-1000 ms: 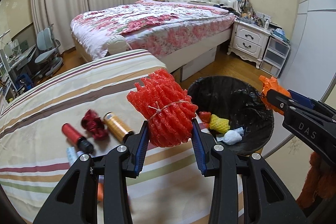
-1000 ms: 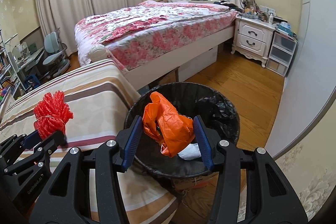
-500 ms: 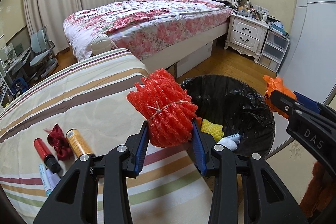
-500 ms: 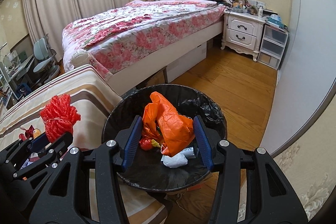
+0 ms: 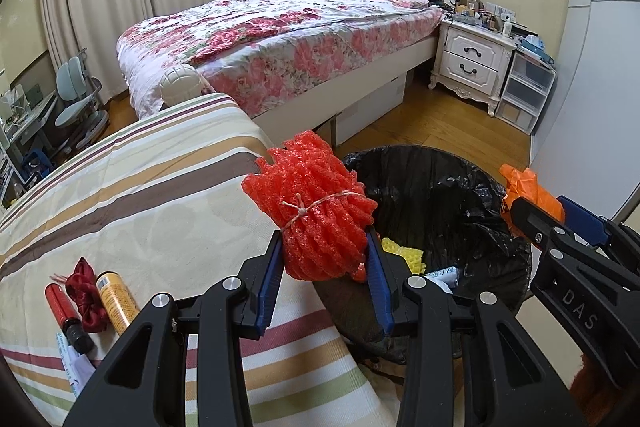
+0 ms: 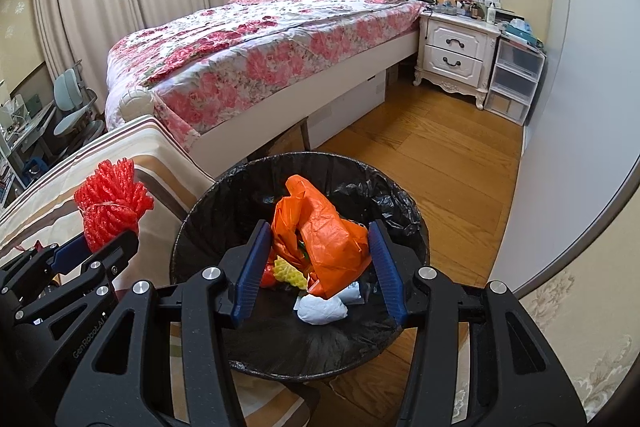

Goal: Collect trash
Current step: 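Open both tools over the bin to drop the net ball and bag, then move both tools back to the bed toward the teal tube and orange cloth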

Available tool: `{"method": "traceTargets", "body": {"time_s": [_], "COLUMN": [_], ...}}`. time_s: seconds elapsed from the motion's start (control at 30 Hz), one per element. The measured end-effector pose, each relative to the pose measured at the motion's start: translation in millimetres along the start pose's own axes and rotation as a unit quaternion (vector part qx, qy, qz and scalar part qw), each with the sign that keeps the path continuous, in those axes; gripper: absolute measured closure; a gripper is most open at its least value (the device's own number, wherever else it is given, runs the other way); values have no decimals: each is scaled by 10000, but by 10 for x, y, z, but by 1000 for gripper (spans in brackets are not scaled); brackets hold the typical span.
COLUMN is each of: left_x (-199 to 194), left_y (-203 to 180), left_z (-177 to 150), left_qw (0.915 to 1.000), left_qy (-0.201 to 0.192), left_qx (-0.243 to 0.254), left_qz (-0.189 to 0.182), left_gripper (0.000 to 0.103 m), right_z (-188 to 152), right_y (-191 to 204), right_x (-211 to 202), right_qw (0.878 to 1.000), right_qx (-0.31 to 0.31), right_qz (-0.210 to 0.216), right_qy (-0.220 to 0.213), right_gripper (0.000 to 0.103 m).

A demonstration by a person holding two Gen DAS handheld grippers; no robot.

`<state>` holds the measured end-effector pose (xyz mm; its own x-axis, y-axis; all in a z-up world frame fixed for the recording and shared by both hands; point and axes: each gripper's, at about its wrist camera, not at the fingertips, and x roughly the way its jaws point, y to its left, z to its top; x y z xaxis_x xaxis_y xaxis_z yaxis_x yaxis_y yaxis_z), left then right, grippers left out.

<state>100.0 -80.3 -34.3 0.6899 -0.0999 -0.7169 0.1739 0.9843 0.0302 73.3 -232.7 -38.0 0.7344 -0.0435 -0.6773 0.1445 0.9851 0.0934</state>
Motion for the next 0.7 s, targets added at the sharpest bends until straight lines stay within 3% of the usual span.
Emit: {"method": "traceTargets", "body": {"time_s": [0.4,0.53,0.7], "left_x": [102,100,95], "left_y": [-95,-94,-74], "left_z": [52,47,35], "left_qw": [9999,9999,9998], "left_qy": [32,-1,-31], "left_qx": [117,98,111], "left_qz": [47,86,140], "left_gripper": [62,45,34], "right_z": [29,38,39], "right_y": [-77,-107,-143], "right_x": [100,127,137], "right_qw": [9999,9999,9998], "right_qx": [87,132,163], "right_qz": [-33,-36,-99], "right_qy": [61,60,50], "right_gripper": [53,53,45]}}
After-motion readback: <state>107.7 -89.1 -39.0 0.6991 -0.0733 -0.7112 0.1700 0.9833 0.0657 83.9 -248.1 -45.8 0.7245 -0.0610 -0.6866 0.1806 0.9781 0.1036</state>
